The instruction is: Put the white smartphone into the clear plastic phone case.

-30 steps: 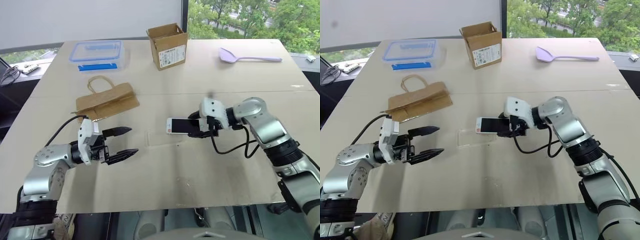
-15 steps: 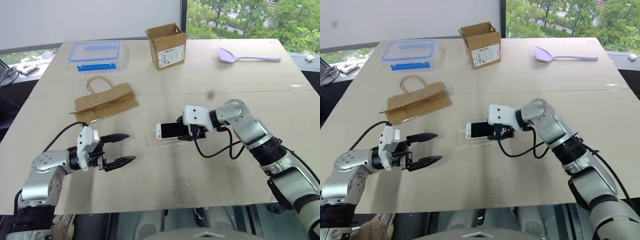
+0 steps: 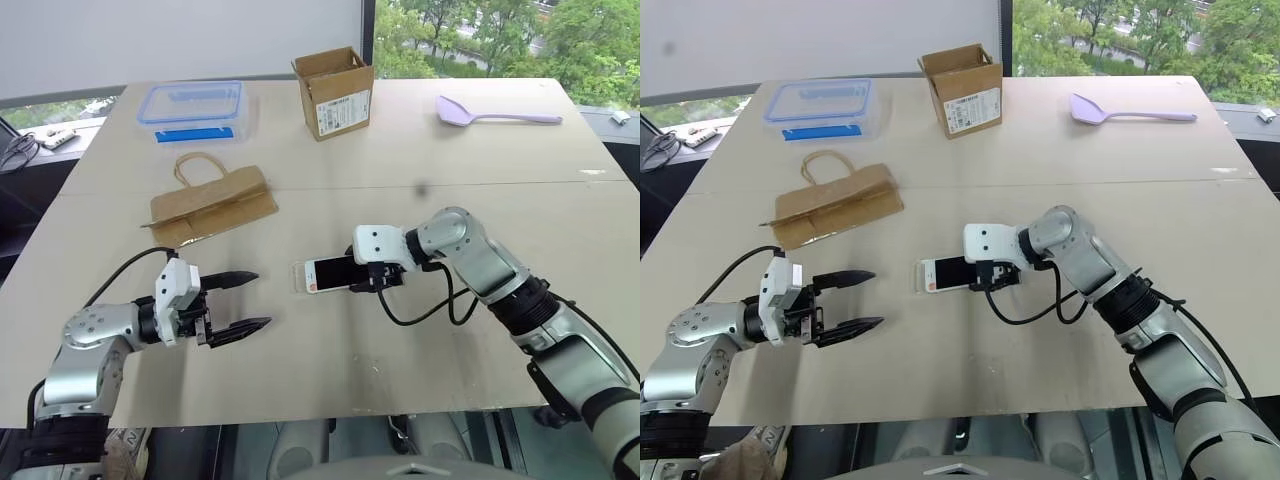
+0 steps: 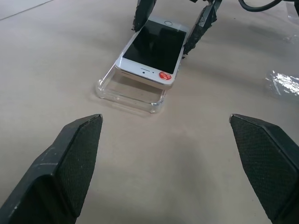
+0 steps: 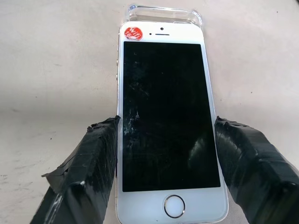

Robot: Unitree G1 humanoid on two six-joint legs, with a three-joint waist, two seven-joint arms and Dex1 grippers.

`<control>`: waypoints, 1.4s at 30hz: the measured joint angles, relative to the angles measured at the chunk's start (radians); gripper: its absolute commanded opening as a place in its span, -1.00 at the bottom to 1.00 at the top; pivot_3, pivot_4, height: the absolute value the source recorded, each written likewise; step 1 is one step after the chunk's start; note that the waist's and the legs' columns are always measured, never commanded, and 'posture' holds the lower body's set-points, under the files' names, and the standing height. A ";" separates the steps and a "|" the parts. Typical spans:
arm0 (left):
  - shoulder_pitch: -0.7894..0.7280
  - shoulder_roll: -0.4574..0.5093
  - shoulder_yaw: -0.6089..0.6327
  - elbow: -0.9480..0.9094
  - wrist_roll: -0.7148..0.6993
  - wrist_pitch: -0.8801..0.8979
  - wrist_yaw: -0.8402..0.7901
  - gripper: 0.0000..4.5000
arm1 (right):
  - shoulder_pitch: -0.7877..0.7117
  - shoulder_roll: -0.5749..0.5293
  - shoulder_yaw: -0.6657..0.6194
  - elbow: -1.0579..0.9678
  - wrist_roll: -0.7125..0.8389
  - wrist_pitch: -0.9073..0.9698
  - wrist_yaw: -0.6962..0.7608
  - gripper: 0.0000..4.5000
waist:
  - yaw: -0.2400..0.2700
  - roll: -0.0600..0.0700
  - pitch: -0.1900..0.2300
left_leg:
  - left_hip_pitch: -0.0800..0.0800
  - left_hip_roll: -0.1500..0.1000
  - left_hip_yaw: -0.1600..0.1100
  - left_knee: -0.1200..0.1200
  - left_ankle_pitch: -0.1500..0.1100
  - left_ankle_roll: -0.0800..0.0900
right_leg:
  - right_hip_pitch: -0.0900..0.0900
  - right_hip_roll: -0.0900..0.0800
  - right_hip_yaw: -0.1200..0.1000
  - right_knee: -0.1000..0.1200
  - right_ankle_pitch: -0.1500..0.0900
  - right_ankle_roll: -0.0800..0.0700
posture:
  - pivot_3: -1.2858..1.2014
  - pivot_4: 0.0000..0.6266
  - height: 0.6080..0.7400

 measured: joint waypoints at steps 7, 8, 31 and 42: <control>-0.013 -0.001 -0.026 0.006 0.015 -0.001 0.000 1.00 | 0.000 0.022 -0.012 -0.012 0.016 0.036 -0.035 0.97 | -0.001 0.000 0.000 | 0.000 0.000 0.000 0.000 0.000 0.000 | 0.000 0.000 0.000 0.001 0.000 0.000 | 0.03 -0.52 1.00; -0.016 -0.001 -0.026 0.006 0.016 0.000 0.000 1.00 | 0.000 0.024 -0.013 -0.013 0.018 0.039 -0.043 0.97 | -0.001 0.000 0.000 | 0.000 0.000 0.000 0.000 0.000 0.000 | 0.000 0.000 0.000 0.001 0.000 0.000 | 0.03 -0.52 1.00; -0.229 -0.017 -0.158 0.214 0.248 -0.107 0.151 1.00 | 0.060 -0.034 -0.046 -0.077 0.009 -0.033 -0.112 0.97 | 0.007 0.000 0.000 | 0.001 -0.002 -0.001 0.004 0.000 0.000 | 0.002 0.001 -0.001 0.003 0.000 0.000 | 0.03 -0.52 1.00; -0.346 -0.112 -0.213 0.292 0.335 -0.195 0.258 1.00 | 0.060 -0.030 -0.048 -0.064 -0.002 -0.037 -0.134 0.97 | 0.013 0.002 -0.002 | 0.001 -0.004 -0.004 0.010 0.000 0.000 | 0.006 0.001 -0.003 0.005 0.003 0.002 | 0.03 -0.52 1.00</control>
